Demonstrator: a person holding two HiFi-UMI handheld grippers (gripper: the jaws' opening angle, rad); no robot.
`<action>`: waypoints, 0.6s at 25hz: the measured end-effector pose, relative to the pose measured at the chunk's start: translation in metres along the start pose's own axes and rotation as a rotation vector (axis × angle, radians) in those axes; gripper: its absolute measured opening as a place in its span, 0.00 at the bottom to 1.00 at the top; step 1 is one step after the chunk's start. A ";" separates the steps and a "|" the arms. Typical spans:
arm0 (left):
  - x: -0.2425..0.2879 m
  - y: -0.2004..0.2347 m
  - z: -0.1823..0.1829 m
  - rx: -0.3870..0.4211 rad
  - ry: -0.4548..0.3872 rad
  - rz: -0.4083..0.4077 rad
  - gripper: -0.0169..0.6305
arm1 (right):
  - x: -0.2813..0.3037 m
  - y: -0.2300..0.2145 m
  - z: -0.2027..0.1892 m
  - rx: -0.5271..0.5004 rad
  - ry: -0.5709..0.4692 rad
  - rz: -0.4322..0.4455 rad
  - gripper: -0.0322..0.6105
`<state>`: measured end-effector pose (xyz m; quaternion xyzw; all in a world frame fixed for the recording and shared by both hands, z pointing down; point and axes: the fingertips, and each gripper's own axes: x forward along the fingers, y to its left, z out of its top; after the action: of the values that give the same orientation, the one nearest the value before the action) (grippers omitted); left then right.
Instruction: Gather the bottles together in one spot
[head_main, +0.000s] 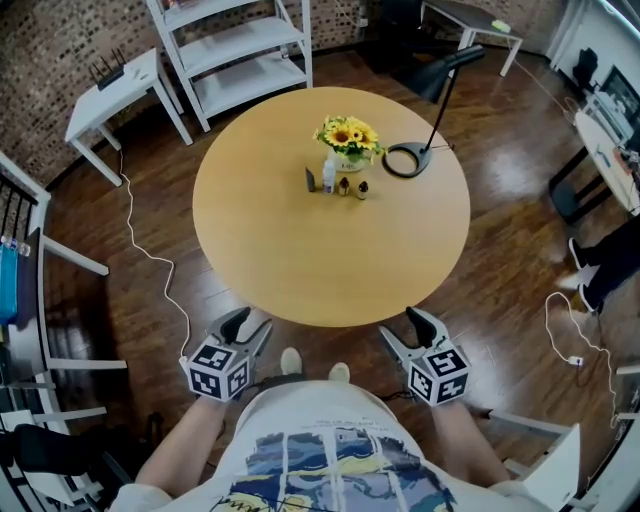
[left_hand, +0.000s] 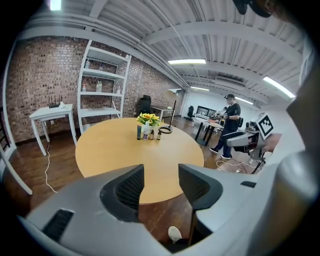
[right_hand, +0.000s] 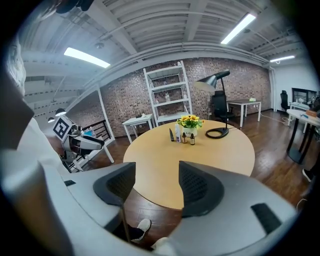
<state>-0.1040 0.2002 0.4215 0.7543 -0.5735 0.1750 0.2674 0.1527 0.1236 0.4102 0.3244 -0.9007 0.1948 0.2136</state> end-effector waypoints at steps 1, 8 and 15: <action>-0.001 -0.001 -0.002 -0.001 0.003 0.000 0.32 | -0.001 0.001 -0.001 -0.001 0.001 -0.001 0.50; -0.006 -0.010 -0.005 0.009 0.004 -0.004 0.32 | -0.014 0.010 -0.006 -0.020 0.000 -0.006 0.50; -0.011 -0.019 -0.014 0.004 0.001 -0.004 0.32 | -0.029 0.015 -0.017 -0.028 0.003 -0.008 0.50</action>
<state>-0.0886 0.2208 0.4229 0.7559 -0.5716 0.1759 0.2665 0.1669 0.1570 0.4061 0.3246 -0.9016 0.1821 0.2204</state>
